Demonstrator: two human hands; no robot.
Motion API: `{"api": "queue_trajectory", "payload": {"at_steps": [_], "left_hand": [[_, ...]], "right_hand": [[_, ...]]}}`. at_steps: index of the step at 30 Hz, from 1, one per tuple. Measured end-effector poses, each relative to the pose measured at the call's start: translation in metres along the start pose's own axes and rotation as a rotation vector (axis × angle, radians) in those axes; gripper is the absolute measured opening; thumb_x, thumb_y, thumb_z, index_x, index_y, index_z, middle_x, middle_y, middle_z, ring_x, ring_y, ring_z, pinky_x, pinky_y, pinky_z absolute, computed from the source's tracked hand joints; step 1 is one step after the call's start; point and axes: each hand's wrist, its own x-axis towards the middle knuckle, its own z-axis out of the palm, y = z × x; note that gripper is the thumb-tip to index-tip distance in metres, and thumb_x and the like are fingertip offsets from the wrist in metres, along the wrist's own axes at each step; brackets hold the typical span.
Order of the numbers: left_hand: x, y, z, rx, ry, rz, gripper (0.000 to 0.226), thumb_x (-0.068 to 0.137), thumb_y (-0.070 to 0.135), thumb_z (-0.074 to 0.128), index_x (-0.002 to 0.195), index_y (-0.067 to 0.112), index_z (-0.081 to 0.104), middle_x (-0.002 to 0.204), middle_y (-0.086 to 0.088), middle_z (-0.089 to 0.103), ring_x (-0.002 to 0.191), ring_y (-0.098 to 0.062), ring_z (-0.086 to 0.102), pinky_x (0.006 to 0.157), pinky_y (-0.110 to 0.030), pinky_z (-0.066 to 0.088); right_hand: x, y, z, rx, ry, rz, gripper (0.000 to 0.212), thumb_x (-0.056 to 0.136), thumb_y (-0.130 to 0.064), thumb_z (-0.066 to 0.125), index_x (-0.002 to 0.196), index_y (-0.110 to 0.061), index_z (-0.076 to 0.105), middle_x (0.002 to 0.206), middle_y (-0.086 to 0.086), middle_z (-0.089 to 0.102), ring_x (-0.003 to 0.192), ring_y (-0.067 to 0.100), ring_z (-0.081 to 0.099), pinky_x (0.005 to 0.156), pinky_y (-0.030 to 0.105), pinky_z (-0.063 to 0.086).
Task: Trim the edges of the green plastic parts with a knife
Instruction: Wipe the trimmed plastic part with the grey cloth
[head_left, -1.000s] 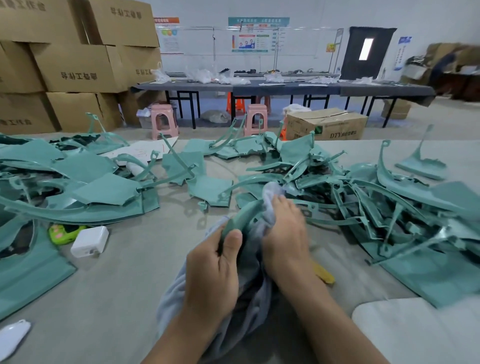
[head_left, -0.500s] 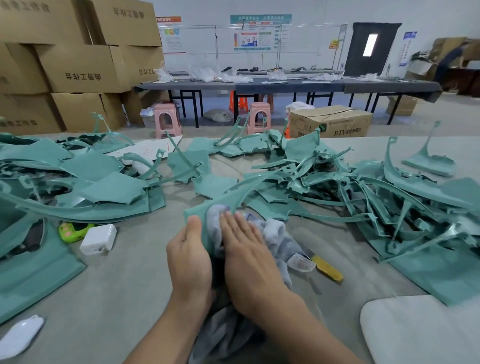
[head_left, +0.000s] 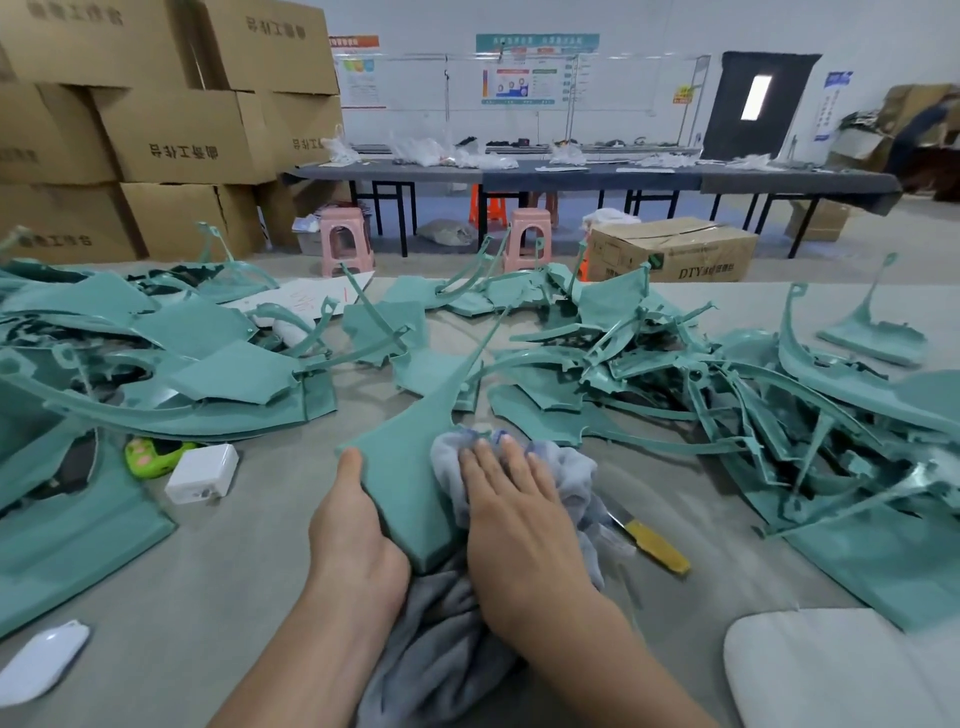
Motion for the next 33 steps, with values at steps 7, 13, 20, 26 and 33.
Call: {"api": "queue_trajectory", "payload": {"at_steps": [7,13,20,26,33], "left_hand": [[0.001,0.001,-0.002,0.029,-0.018,-0.096,0.068,0.097,0.064,0.045,0.115,0.002,0.065,0.115,-0.014,0.069,0.101,-0.031,0.068,0.077,-0.037,0.053],[0.0,-0.002,0.001,-0.034,0.017,0.003,0.055,0.099,0.054,0.051,0.118,0.005,0.069,0.111,-0.015,0.075,0.096,-0.032,0.073,0.076,-0.041,0.057],[0.009,0.003,-0.009,0.025,-0.012,-0.122,0.06,0.095,0.067,0.047,0.09,0.009,0.061,0.085,-0.005,0.067,0.081,-0.025,0.067,0.078,-0.035,0.053],[0.006,0.008,-0.002,-0.021,0.09,0.008,0.031,0.101,0.034,0.056,0.106,0.007,0.071,0.094,-0.015,0.078,0.07,-0.028,0.075,0.056,-0.037,0.059],[0.005,0.003,-0.008,0.251,0.14,0.134,0.02,0.087,0.023,0.067,0.09,0.004,0.072,0.075,-0.016,0.075,0.059,-0.034,0.072,0.054,-0.056,0.06]], "right_hand": [[-0.012,-0.015,0.006,0.111,-0.077,-0.194,0.066,0.103,-0.012,0.031,0.164,-0.018,0.008,0.172,-0.001,0.002,0.158,0.014,-0.009,0.118,0.023,-0.018],[-0.006,-0.004,0.0,-0.012,-0.01,-0.04,0.065,0.106,-0.013,0.024,0.163,-0.017,-0.006,0.171,0.001,-0.011,0.156,0.018,-0.018,0.121,0.032,-0.021],[-0.018,-0.02,-0.002,0.175,-0.156,-0.323,0.067,0.101,-0.014,0.038,0.163,-0.024,0.019,0.171,-0.009,0.009,0.157,0.01,-0.005,0.111,0.013,-0.021],[-0.018,-0.002,-0.009,0.057,0.14,0.021,0.07,0.097,-0.012,0.037,0.162,-0.034,0.021,0.169,-0.015,0.015,0.157,0.009,0.001,0.127,0.034,0.0],[-0.018,0.013,-0.017,0.712,0.636,0.297,0.04,0.085,-0.001,0.05,0.085,-0.04,0.06,0.067,-0.026,0.058,0.065,-0.005,0.052,0.056,0.007,0.039]]}}
